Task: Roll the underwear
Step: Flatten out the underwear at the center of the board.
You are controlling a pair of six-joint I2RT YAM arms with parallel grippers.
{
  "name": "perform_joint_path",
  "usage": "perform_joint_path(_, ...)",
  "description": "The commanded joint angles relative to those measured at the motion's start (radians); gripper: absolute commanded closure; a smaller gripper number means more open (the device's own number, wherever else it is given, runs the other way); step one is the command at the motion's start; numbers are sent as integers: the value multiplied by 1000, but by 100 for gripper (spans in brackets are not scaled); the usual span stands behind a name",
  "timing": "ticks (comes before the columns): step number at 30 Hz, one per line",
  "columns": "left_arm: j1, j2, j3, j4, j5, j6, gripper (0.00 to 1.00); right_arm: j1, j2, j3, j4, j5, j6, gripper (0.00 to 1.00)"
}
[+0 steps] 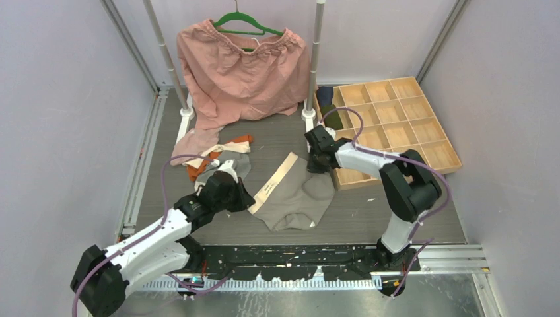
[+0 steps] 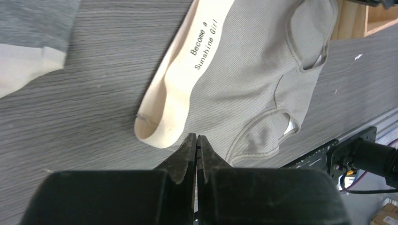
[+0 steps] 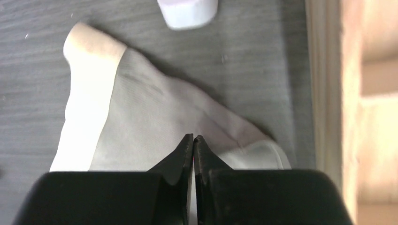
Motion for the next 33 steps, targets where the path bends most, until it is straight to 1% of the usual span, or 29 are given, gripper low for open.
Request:
perform_joint_path(1,-55,84,75,119,20,17,99,17,-200,-71,57,40,-7,87)
perform_joint_path(3,-87,130,92,142,7,22,99,17,-269,-94,63,15,-48,82)
perform_joint_path(6,-103,193,99,169,-44,12,99,17,-351,-115,50,-24,-97,80)
perform_joint_path(9,-103,241,84,171,-125,-34,99,16,-398,-147,56,-66,-126,81)
perform_joint_path(12,-103,290,72,178,-164,-56,99,17,-417,-169,56,-105,-148,83)
perform_joint_path(15,-103,341,75,146,-200,-72,100,17,-425,-181,46,-122,-153,84)
perform_joint_path(20,-94,381,92,80,-261,-73,99,16,-423,-189,-10,-171,-146,85)
perform_joint_path(23,-41,426,113,58,-246,-51,100,17,-442,-218,-28,-187,-136,85)
perform_joint_path(28,87,533,147,85,-151,14,99,31,-492,-270,-47,-207,-118,85)
perform_joint_path(33,172,685,268,68,-107,102,99,70,-533,-304,-60,-212,-91,85)
